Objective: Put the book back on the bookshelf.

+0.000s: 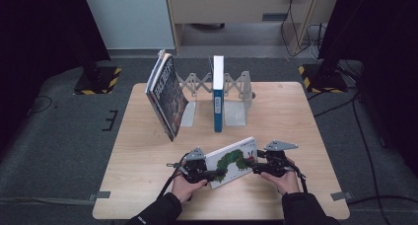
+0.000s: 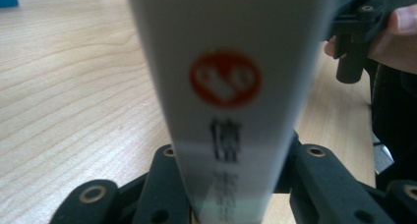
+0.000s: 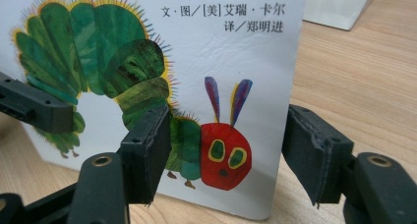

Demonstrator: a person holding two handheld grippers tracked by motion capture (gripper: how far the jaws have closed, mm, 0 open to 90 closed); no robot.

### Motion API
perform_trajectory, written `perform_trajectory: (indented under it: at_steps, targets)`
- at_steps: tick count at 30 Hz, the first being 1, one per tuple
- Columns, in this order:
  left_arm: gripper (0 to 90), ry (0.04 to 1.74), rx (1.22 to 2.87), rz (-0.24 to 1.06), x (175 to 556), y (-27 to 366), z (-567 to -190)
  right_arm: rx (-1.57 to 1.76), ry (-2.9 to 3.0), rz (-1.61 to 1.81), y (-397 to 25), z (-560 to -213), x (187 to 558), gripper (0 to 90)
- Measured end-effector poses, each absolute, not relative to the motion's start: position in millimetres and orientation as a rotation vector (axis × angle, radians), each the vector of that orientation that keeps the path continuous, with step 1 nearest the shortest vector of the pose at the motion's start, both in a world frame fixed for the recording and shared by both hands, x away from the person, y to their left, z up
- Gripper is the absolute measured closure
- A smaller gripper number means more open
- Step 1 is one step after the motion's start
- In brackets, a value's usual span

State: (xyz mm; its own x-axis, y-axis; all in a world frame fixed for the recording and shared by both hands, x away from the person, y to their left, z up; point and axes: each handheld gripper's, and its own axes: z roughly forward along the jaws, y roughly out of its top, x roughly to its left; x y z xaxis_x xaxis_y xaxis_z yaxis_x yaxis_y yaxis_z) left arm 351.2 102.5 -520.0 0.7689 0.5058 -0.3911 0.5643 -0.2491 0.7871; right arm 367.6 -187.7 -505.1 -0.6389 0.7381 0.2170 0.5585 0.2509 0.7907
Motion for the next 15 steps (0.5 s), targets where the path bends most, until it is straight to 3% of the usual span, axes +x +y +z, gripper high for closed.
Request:
perform_trajectory:
  at_steps: [15]
  targets:
    - [74.0, 0.855, 1.85, -0.102, 349.0, 106.8, -499.5, 1.273, 2.28, 1.367, -195.0, -501.5, 368.9, 33.4]
